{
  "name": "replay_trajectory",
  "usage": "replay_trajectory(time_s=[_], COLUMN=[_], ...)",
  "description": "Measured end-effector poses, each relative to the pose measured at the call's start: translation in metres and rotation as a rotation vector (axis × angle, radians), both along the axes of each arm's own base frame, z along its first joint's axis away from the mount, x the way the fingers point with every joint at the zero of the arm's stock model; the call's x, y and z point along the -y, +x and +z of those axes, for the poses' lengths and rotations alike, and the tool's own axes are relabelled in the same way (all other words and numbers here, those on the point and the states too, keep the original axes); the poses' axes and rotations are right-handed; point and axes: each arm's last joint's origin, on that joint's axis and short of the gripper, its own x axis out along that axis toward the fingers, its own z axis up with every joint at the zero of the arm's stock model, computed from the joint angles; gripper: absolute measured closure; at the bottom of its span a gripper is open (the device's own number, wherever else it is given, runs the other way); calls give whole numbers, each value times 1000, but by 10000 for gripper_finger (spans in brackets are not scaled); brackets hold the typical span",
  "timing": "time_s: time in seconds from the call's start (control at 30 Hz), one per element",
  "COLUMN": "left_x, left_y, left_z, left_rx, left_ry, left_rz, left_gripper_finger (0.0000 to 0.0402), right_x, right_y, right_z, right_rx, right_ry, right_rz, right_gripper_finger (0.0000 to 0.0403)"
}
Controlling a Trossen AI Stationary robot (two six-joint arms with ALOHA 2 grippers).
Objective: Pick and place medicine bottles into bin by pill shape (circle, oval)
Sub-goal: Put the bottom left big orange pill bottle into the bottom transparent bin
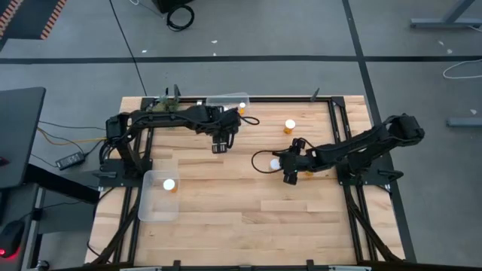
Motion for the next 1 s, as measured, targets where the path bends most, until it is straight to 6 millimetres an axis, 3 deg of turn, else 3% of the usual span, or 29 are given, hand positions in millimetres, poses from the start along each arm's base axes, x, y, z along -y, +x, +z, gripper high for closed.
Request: replay_trajectory(time_s=[0.43,0.73,1.0], left_x=[13,33,50], left_y=[-20,-31,-39], left_z=[44,70,84], left_rx=[132,232,280], left_ry=[24,30,31], left_rz=[-1,-52,-102], left_gripper_finger=[267,273,274], right_x=[-2,2,6], right_y=[20,36,65], right_z=[-13,-23,-24], right_rx=[73,145,127], right_ry=[12,26,6], right_rz=[50,85,132], right_gripper_finger=[148,148,148])
